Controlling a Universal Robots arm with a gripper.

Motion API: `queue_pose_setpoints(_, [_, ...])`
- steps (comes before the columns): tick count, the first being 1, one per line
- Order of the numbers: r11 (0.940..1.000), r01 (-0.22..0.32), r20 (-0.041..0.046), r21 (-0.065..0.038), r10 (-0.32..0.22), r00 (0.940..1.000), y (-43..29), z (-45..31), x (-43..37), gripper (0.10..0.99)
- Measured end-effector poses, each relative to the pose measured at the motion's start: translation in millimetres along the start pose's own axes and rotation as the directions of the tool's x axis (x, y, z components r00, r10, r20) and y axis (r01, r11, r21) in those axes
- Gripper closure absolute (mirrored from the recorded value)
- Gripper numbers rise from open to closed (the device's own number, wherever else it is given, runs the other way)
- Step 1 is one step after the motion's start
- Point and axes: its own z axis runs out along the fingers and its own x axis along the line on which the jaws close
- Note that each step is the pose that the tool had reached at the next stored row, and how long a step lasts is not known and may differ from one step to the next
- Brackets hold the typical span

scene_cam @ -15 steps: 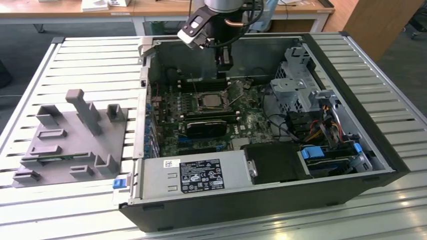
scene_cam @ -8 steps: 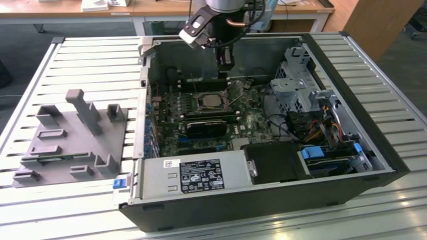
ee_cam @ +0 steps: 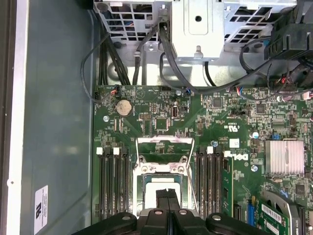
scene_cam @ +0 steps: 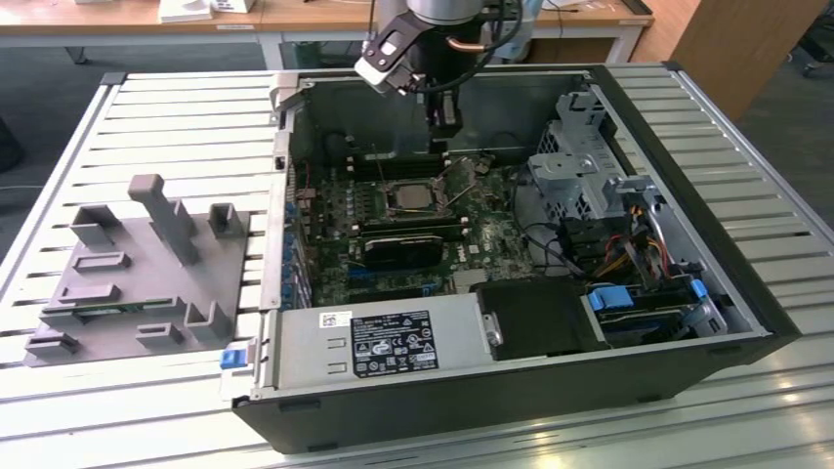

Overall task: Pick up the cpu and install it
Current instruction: 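Close the cpu cover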

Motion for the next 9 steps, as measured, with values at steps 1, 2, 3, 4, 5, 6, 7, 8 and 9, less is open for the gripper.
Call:
queue_pose_setpoints(1, [1.0000,0.000,0.0000,0.000,0.000,1.0000,0.7,0.1,0.0,0.980])
queue_pose_setpoints(2, [1.0000,0.000,0.0000,0.000,0.000,1.0000,1.5,0.1,0.0,0.980])
queue_pose_setpoints(3, [1.0000,0.000,0.0000,0.000,0.000,1.0000,2.3,0.1,0.0,0.980])
queue_pose_setpoints(4, [1.0000,0.000,0.0000,0.000,0.000,1.0000,3.0,0.1,0.0,0.980])
queue_pose_setpoints(5, [1.0000,0.000,0.0000,0.000,0.000,1.0000,3.6,0.2,0.0,0.980])
queue_pose_setpoints(6, [1.0000,0.000,0.0000,0.000,0.000,1.0000,4.4,0.2,0.0,0.980])
queue_pose_setpoints(7, [1.0000,0.000,0.0000,0.000,0.000,1.0000,5.1,0.3,0.1,0.980])
queue_pose_setpoints(8, [1.0000,0.000,0.0000,0.000,0.000,1.0000,5.7,0.3,0.1,0.980])
queue_pose_setpoints(9, [1.0000,0.000,0.0000,0.000,0.000,1.0000,6.4,0.3,0.1,0.980])
